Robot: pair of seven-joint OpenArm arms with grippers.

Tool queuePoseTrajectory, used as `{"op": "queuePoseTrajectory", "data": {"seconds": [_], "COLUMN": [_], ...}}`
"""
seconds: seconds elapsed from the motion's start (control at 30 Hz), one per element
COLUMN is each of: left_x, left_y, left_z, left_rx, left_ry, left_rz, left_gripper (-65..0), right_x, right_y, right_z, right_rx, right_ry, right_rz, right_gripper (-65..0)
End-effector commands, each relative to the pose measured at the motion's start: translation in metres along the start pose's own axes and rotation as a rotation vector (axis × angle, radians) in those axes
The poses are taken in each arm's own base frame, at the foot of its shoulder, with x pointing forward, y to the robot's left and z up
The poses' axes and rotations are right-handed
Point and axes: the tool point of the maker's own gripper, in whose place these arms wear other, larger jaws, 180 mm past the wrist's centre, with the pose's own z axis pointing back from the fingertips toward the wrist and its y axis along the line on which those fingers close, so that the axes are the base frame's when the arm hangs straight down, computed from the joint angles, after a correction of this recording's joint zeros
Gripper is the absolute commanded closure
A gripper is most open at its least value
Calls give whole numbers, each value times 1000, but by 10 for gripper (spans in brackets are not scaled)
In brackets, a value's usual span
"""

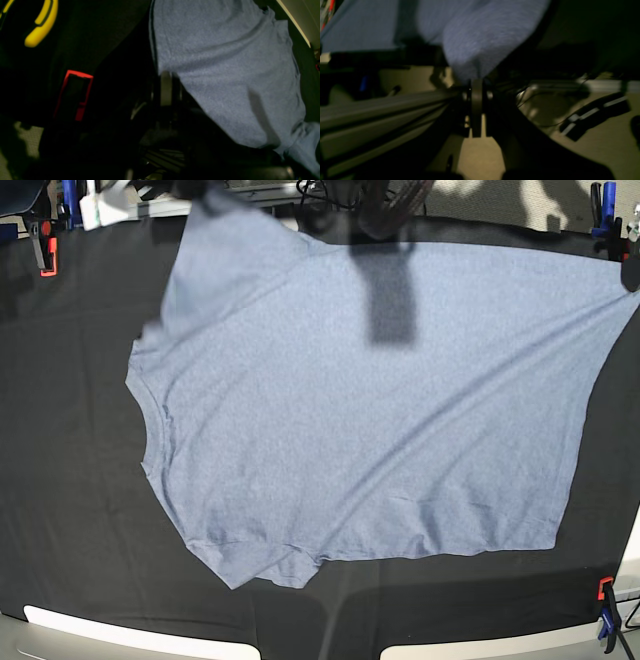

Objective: Layout the t-shirt on the table in an organized manner, then fold the t-shirt properly

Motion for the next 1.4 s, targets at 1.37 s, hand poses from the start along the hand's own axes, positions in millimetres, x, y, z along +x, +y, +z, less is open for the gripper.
{"op": "queuePoseTrajectory", "data": {"seconds": [1.37], "left_x": [56], "left_y": [-36], "left_z": [-53], "left_rx": [-124], "left_ry": [-189], "left_rz": [-92], "left_gripper": [0], "right_x": [187], "right_y": [1], "right_z": [-30], "right_rx": [-87], "right_ry": [-488], "right_rz": [489], "right_gripper": [0]}}
